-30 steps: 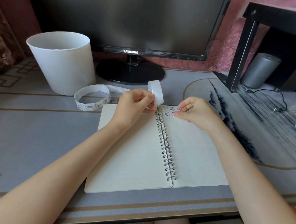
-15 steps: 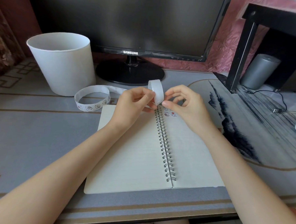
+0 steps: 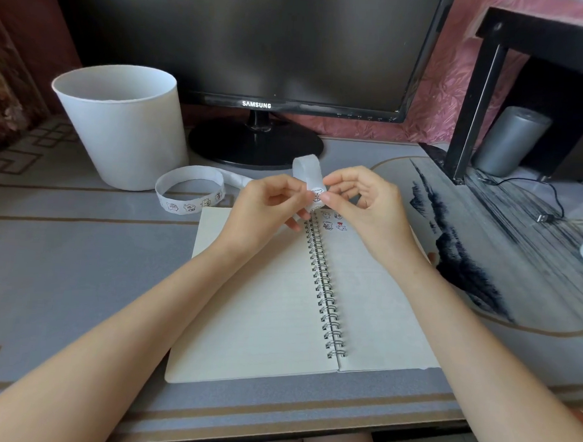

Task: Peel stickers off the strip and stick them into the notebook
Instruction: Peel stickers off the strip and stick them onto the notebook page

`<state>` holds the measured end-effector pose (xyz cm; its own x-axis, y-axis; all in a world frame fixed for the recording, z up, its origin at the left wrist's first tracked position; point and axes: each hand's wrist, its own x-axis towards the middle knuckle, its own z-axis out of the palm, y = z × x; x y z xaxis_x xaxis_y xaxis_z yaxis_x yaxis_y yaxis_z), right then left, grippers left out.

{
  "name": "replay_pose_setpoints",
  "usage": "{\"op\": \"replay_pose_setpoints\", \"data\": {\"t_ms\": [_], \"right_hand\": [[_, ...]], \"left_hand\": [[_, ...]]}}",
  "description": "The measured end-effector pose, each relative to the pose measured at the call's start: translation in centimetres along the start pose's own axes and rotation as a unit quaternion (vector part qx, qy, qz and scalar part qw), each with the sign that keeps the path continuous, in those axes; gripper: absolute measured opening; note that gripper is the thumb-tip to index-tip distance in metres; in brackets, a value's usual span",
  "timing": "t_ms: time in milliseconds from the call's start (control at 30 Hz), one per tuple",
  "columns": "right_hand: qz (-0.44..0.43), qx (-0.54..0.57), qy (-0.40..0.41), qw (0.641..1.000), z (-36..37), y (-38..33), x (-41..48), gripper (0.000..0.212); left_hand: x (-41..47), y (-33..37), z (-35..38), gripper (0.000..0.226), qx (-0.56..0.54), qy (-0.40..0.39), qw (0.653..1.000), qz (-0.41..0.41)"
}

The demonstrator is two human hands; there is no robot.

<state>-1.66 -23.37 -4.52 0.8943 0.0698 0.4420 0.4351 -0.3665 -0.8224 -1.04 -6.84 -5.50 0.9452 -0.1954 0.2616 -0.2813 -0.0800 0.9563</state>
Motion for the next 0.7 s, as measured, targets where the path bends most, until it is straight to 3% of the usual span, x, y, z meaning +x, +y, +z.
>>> {"op": "replay_pose_setpoints", "data": {"t_ms": [700], "right_hand": [[0.006,-0.041,-0.008,0.999,0.00,-0.16,-0.10,0.009]], "left_hand": [[-0.08,-0.01,-0.01,0.013,0.011,-0.012,1.000,0.024]]}}
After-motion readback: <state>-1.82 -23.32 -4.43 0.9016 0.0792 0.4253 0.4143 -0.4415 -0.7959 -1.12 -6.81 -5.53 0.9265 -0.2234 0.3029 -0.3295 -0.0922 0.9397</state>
